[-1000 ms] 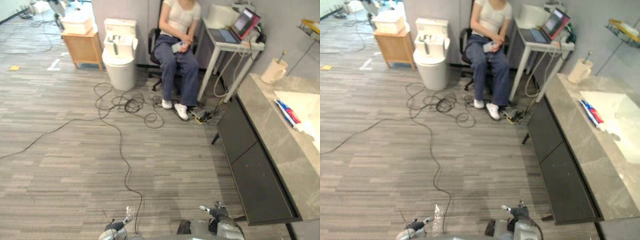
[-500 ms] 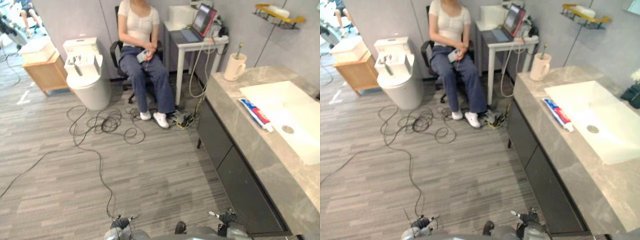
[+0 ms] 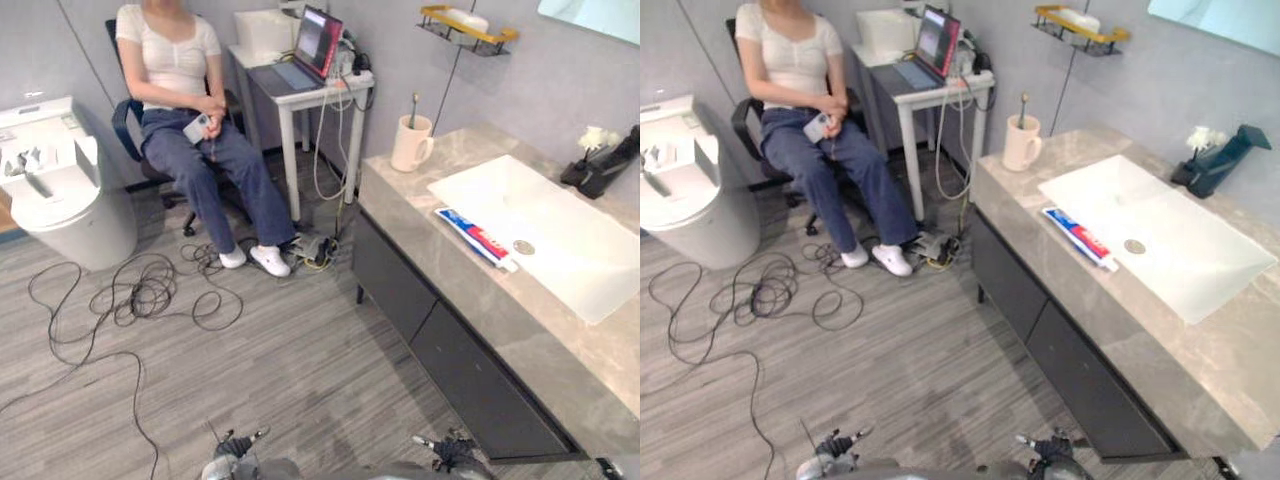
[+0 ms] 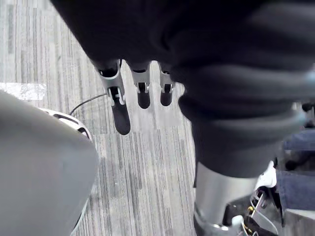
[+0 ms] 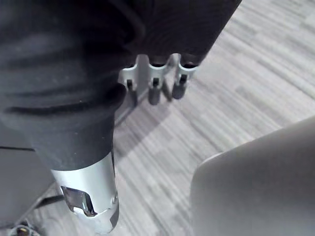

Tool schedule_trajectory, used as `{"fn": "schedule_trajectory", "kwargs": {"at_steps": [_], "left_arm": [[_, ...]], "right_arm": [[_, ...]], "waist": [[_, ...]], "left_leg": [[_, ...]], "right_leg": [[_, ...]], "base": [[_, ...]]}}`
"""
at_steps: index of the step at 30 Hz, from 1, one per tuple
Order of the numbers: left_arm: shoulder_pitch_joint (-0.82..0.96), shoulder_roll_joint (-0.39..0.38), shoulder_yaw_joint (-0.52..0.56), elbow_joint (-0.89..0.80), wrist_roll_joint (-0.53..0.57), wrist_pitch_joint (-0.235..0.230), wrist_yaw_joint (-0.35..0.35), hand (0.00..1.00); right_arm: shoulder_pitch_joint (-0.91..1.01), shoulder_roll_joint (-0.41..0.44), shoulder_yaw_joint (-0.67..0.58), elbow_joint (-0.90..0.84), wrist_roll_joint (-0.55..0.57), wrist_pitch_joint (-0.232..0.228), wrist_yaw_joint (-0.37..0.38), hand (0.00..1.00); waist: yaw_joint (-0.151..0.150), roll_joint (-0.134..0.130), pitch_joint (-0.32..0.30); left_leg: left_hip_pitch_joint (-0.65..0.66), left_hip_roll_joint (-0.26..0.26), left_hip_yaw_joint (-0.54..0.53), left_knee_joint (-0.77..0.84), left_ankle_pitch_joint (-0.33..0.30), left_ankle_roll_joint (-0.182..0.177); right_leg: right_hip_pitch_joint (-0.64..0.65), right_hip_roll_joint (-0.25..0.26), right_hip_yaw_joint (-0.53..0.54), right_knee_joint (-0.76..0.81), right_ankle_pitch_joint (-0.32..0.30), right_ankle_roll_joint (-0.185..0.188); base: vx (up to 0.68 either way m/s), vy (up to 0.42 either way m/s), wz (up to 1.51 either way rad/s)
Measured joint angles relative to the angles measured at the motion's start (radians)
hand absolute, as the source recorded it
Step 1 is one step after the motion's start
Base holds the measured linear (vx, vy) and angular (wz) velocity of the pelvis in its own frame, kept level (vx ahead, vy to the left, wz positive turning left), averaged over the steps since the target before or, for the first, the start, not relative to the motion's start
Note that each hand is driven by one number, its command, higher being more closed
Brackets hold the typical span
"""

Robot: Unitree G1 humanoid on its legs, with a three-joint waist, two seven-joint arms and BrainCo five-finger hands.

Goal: Organize washtable

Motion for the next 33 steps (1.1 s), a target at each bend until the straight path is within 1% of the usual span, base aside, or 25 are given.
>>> {"fn": "schedule_trajectory", "kwargs": {"at_steps": [1, 2, 3, 5, 7, 8, 9, 11, 12, 13, 14, 15, 16, 17, 18, 19, 21, 23, 24, 25, 26, 27, 29, 30, 33], "left_arm": [[-0.001, 0.005, -0.009, 0.005, 0.0, 0.0, 0.0, 0.0], [-0.004, 0.007, -0.009, 0.006, 0.0, 0.0, 0.001, 0.0], [-0.002, 0.01, -0.014, 0.011, 0.0, 0.0, 0.0, 0.0], [-0.001, 0.01, -0.02, 0.016, 0.0, 0.0, -0.001, 0.0], [0.002, 0.011, -0.02, 0.019, -0.001, -0.001, -0.001, 0.0], [0.003, 0.019, -0.022, 0.027, 0.0, -0.004, -0.002, 0.0], [-0.01, 0.02, -0.031, 0.052, 0.001, 0.0, -0.003, 0.0], [-0.025, -0.004, -0.054, 0.061, 0.006, 0.006, -0.007, 0.0], [-0.028, -0.01, -0.054, 0.059, 0.01, 0.006, -0.008, 0.0], [-0.028, -0.011, -0.054, 0.053, 0.016, 0.006, -0.008, 0.0], [-0.025, -0.017, -0.052, 0.042, 0.022, 0.006, -0.008, 0.0], [-0.024, -0.019, -0.05, 0.031, 0.022, 0.007, -0.008, 0.0], [-0.013, -0.012, -0.04, 0.006, 0.021, 0.006, -0.007, 0.0], [-0.01, -0.013, -0.039, 0.001, 0.02, 0.005, -0.008, 0.0], [-0.004, -0.023, -0.03, -0.015, 0.02, 0.005, -0.008, 0.0], [0.003, -0.022, -0.022, -0.027, 0.018, 0.004, -0.007, 0.0], [0.009, -0.019, -0.019, -0.033, 0.016, -0.001, -0.007, 0.0], [0.01, -0.017, -0.019, -0.035, 0.009, -0.004, -0.005, 0.0], [0.011, -0.016, -0.019, -0.032, 0.006, -0.004, -0.005, 0.0], [0.011, -0.019, -0.015, -0.031, -0.002, -0.005, -0.005, 0.0], [0.013, -0.011, -0.015, -0.03, -0.001, -0.005, -0.005, 0.0], [0.013, 0.005, -0.016, -0.026, 0.0, -0.005, -0.003, 0.0], [0.012, 0.024, -0.011, -0.024, -0.004, -0.01, -0.002, 0.0], [0.01, 0.029, -0.014, -0.015, -0.001, -0.01, -0.001, 0.0], [0.002, 0.03, -0.019, 0.009, 0.0, -0.01, -0.001, 0.0]], "right_arm": [[0.002, -0.001, -0.001, -0.01, 0.0, -0.005, 0.0, 0.0], [0.001, -0.001, -0.002, -0.009, 0.0, -0.006, 0.0, 0.0], [0.0, -0.001, -0.002, -0.008, 0.0, -0.007, 0.0, 0.0], [-0.009, 0.0, -0.002, -0.006, -0.001, -0.009, 0.0, 0.0], [-0.018, -0.001, -0.008, 0.0, -0.002, -0.008, 0.0, 0.0], [-0.021, 0.001, -0.01, 0.016, 0.0, -0.008, 0.004, 0.0], [-0.031, -0.003, -0.026, 0.02, -0.001, -0.008, 0.002, 0.0], [-0.04, -0.016, -0.048, 0.013, -0.001, -0.009, 0.001, 0.0], [-0.045, -0.017, -0.053, 0.013, -0.001, -0.008, 0.001, 0.0], [-0.046, -0.016, -0.054, 0.014, -0.002, -0.007, 0.001, 0.0], [-0.039, -0.015, -0.053, 0.014, -0.002, -0.001, 0.0, 0.0], [-0.032, -0.016, -0.046, 0.014, -0.002, 0.001, 0.0, 0.0], [-0.028, -0.022, -0.032, 0.015, -0.001, 0.018, 0.005, 0.0], [-0.029, -0.024, -0.031, 0.017, 0.0, 0.023, 0.009, 0.0], [-0.036, -0.028, -0.031, 0.025, 0.001, 0.032, 0.018, 0.0], [-0.039, -0.028, -0.035, 0.031, 0.002, 0.039, 0.018, 0.0], [-0.044, -0.027, -0.036, 0.036, 0.001, 0.039, 0.014, 0.0], [-0.043, -0.024, -0.035, 0.04, 0.0, 0.036, 0.002, 0.0], [-0.04, -0.023, -0.035, 0.042, 0.0, 0.031, -0.002, 0.0], [-0.04, -0.021, -0.033, 0.046, 0.0, 0.027, -0.002, 0.0], [-0.033, -0.018, -0.033, 0.047, 0.0, 0.026, -0.002, 0.0], [-0.023, -0.001, -0.031, 0.046, -0.001, 0.019, -0.002, 0.0], [-0.015, 0.01, -0.024, 0.065, -0.004, 0.019, 0.0, 0.0], [-0.019, 0.012, -0.023, 0.065, -0.011, 0.018, -0.001, 0.0], [-0.018, 0.013, -0.024, 0.066, -0.031, 0.017, 0.0, 0.0]], "waist": [[-0.001, 0.005, 0.007], [0.0, -0.001, 0.007], [-0.003, -0.005, 0.008], [-0.021, -0.005, 0.007], [-0.024, -0.005, 0.007], [-0.021, -0.016, 0.008], [-0.024, 0.004, 0.01], [-0.03, 0.041, 0.019], [-0.03, 0.049, 0.018], [-0.029, 0.049, 0.019], [-0.029, 0.048, 0.02], [-0.026, 0.045, 0.022], [-0.021, 0.037, 0.028], [-0.02, 0.038, 0.027], [-0.021, 0.04, 0.028], [-0.023, 0.039, 0.028], [-0.019, 0.037, 0.029], [-0.012, 0.034, 0.029], [-0.013, 0.033, 0.028], [-0.005, 0.025, 0.026], [-0.003, 0.018, 0.013], [-0.004, -0.017, -0.006], [0.009, -0.035, -0.004], [0.003, -0.037, -0.006], [0.002, -0.039, -0.009]], "left_leg": [[0.039, 0.002, 0.016, -0.004, -0.016, 0.001], [0.065, 0.0, 0.026, -0.015, -0.019, 0.0], [0.104, 0.002, 0.033, -0.042, -0.021, -0.008], [0.143, 0.018, 0.042, -0.083, -0.02, -0.031], [0.177, 0.032, 0.074, -0.129, -0.016, -0.068], [0.206, 0.013, 0.088, -0.153, -0.019, -0.097], [0.229, 0.036, 0.09, -0.166, -0.013, -0.104], [0.242, 0.06, 0.079, -0.17, 0.016, -0.121], [0.241, 0.07, 0.076, -0.151, 0.028, -0.138], [0.23, 0.083, 0.065, -0.097, 0.035, -0.147], [0.195, 0.109, 0.035, 0.032, 0.041, -0.142], [0.149, 0.132, 0.003, 0.173, 0.061, -0.131], [0.049, 0.164, -0.043, 0.411, 0.067, -0.127], [0.03, 0.17, -0.044, 0.443, 0.063, -0.121], [-0.034, 0.176, -0.033, 0.532, 0.044, -0.091], [-0.07, 0.177, -0.004, 0.538, 0.03, -0.068], [-0.095, 0.179, 0.02, 0.456, 0.022, -0.054], [-0.095, 0.174, 0.019, 0.291, 0.021, -0.053], [-0.088, 0.15, -0.02, 0.144, 0.033, -0.054], [-0.077, 0.118, -0.076, 0.066, 0.061, -0.112], [-0.061, 0.097, -0.073, 0.043, 0.064, -0.107], [-0.059, 0.067, -0.066, 0.038, 0.065, -0.1], [-0.07, 0.03, -0.119, 0.074, 0.063, -0.095], [-0.056, 0.017, -0.111, 0.062, 0.052, -0.077], [-0.033, -0.007, -0.076, 0.023, 0.048, -0.072]], "right_leg": [[-0.03, -0.03, -0.049, 0.114, -0.011, 0.002], [-0.039, -0.053, -0.079, 0.154, -0.035, -0.001], [-0.044, -0.084, -0.128, 0.174, -0.073, -0.002], [-0.06, -0.119, -0.203, 0.112, -0.085, -0.003], [-0.075, -0.138, -0.29, -0.05, -0.052, -0.006], [-0.068, -0.142, -0.329, -0.148, 0.043, -0.083], [-0.056, -0.106, -0.326, -0.153, 0.042, -0.085], [-0.054, -0.066, -0.31, -0.156, 0.007, -0.101], [-0.051, -0.054, -0.303, -0.154, -0.008, -0.104], [-0.032, -0.046, -0.3, -0.162, -0.02, -0.105], [0.012, -0.035, -0.299, -0.185, -0.03, -0.105], [0.044, -0.028, -0.294, -0.205, -0.035, -0.102], [0.088, -0.015, -0.27, -0.244, -0.037, -0.103], [0.093, -0.014, -0.264, -0.248, -0.038, -0.105], [0.115, -0.011, -0.237, -0.271, -0.037, -0.105], [0.139, -0.011, -0.212, -0.292, -0.031, -0.098], [0.166, -0.011, -0.168, -0.31, -0.025, -0.088], [0.185, -0.013, -0.114, -0.314, -0.027, -0.066], [0.187, -0.017, -0.08, -0.306, -0.032, -0.043], [0.176, -0.026, -0.041, -0.284, -0.043, -0.015], [0.171, -0.041, -0.023, -0.284, -0.042, -0.002], [0.174, -0.059, -0.017, -0.312, -0.03, 0.02], [0.181, -0.084, 0.017, -0.347, -0.01, 0.042], [0.194, -0.095, 0.032, -0.378, 0.006, 0.05], [0.203, -0.112, 0.066, -0.442, 0.058, 0.065]], "base": [[0.14, 0.049, -0.37], [0.14, -0.007, -0.31], [0.11, -0.019, -0.17], [0.18, -0.091, -0.13], [0.28, -0.164, -0.41], [0.38, -0.158, -0.63], [0.38, -0.158, -0.6], [0.35, -0.185, -0.45], [0.34, -0.211, -0.35], [0.28, -0.18, -0.14], [0.28, -0.17, -0.08], [0.28, -0.143, -0.22], [0.2, -0.072, -0.29], [0.22, -0.04, -0.53], [0.17, 0.023, -0.61], [0.18, 0.044, -0.68], [0.15, 0.113, -0.74], [0.14, 0.206, -0.84], [0.15, 0.297, -0.86], [0.14, 0.309, -0.8], [0.16, 0.262, -0.55], [0.14, 0.176, -0.27], [0.13, 0.234, -0.4], [0.1, 0.261, -0.42], [0.02, 0.183, -0.43]]}}
